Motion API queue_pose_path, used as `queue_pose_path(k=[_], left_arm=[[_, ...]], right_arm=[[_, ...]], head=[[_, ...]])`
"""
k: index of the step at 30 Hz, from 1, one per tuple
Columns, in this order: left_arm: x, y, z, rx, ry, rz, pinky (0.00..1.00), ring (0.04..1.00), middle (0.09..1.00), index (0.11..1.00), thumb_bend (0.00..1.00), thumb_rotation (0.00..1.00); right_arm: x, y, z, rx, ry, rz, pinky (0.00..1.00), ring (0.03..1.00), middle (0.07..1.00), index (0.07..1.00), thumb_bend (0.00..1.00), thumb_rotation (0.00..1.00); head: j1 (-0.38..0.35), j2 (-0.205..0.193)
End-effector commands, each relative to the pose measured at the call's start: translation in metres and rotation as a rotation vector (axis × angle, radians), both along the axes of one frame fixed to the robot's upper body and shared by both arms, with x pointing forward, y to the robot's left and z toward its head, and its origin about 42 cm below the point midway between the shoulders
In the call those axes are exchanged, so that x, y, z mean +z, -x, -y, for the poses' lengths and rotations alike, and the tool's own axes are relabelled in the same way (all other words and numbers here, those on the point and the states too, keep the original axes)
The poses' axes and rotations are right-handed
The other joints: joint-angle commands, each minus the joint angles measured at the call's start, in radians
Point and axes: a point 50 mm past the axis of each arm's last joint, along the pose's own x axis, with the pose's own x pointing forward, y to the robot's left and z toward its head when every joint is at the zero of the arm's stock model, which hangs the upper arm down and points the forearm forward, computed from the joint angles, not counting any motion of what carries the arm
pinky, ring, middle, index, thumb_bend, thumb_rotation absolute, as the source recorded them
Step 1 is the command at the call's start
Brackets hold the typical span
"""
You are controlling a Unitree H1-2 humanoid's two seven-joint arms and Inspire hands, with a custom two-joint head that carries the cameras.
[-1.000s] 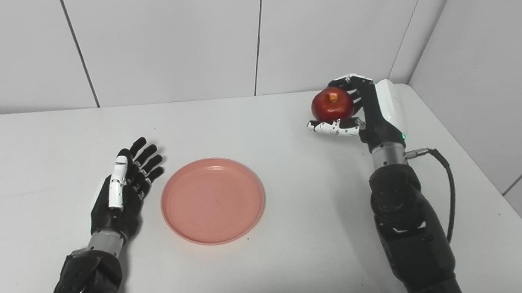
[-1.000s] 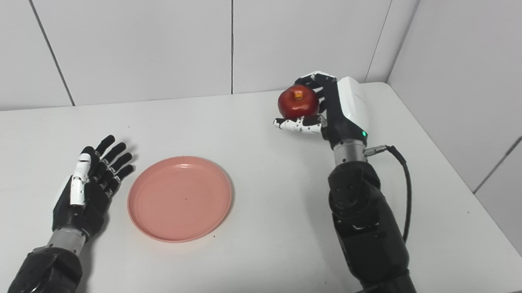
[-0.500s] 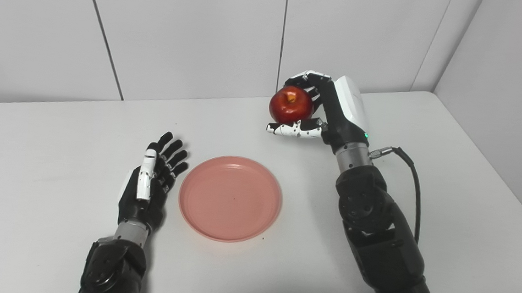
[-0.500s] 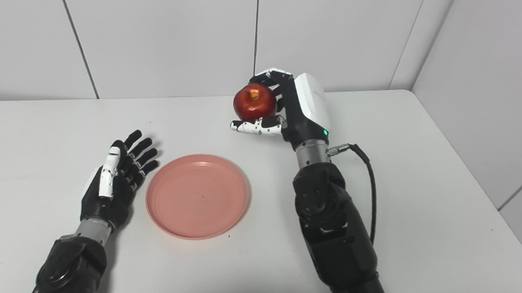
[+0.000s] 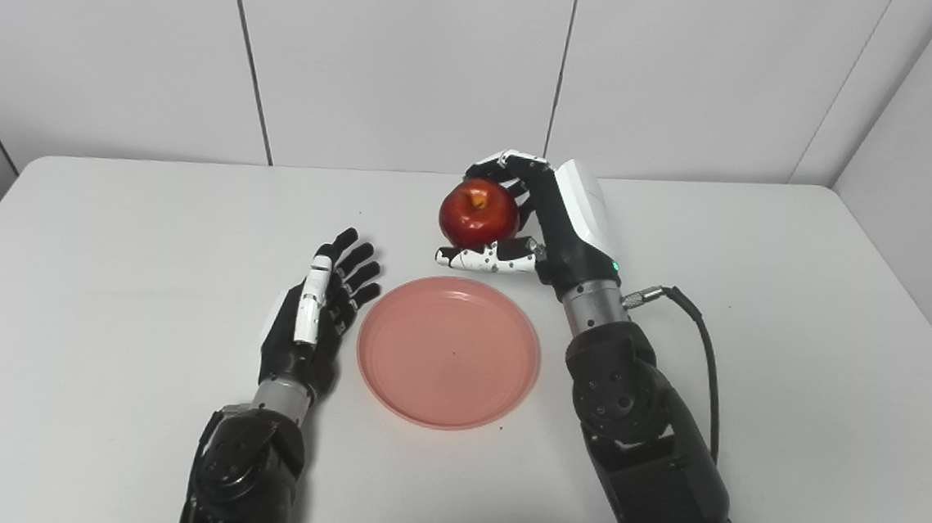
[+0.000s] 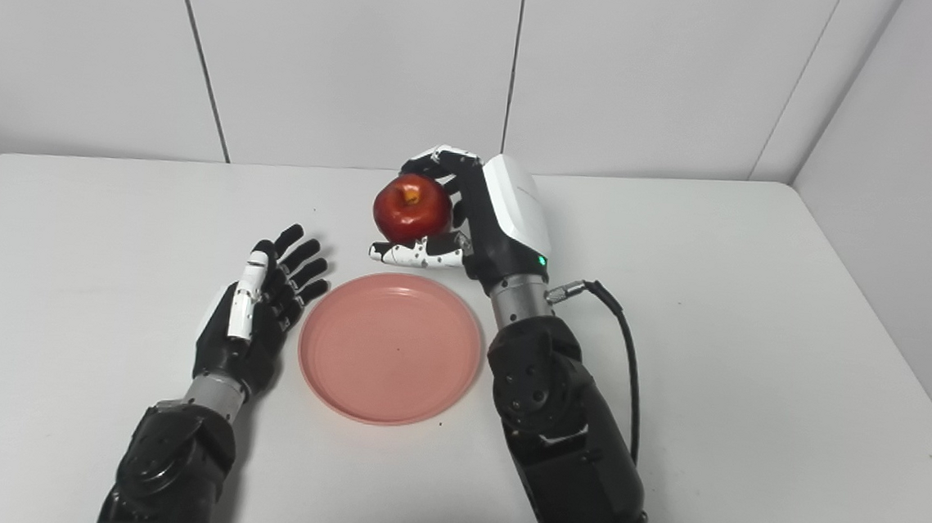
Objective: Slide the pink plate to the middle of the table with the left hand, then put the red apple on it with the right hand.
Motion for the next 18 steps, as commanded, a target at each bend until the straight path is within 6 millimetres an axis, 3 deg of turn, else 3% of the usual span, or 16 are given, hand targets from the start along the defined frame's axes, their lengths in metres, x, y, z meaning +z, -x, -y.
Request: queue_pose_path(k=[1, 18], left_arm=[[-0.003, 0.001, 0.005, 0.001, -0.002, -0.028, 0.86, 0.877, 0.888, 0.88, 0.36, 1.0], [0.002, -0.001, 0.01, 0.026, 0.034, -0.029, 0.86, 0.873, 0.881, 0.861, 0.36, 1.0]], right_arm=[[0.019, 0.001, -0.011, 0.059, -0.017, 0.096, 0.32, 0.402, 0.459, 0.515, 0.53, 0.0], [-0.018, 0.015, -0.023, 0.125, -0.01, -0.04, 0.34, 0.418, 0.46, 0.513, 0.53, 0.0]], head=[[0.006, 0.0], [0.079, 0.021]])
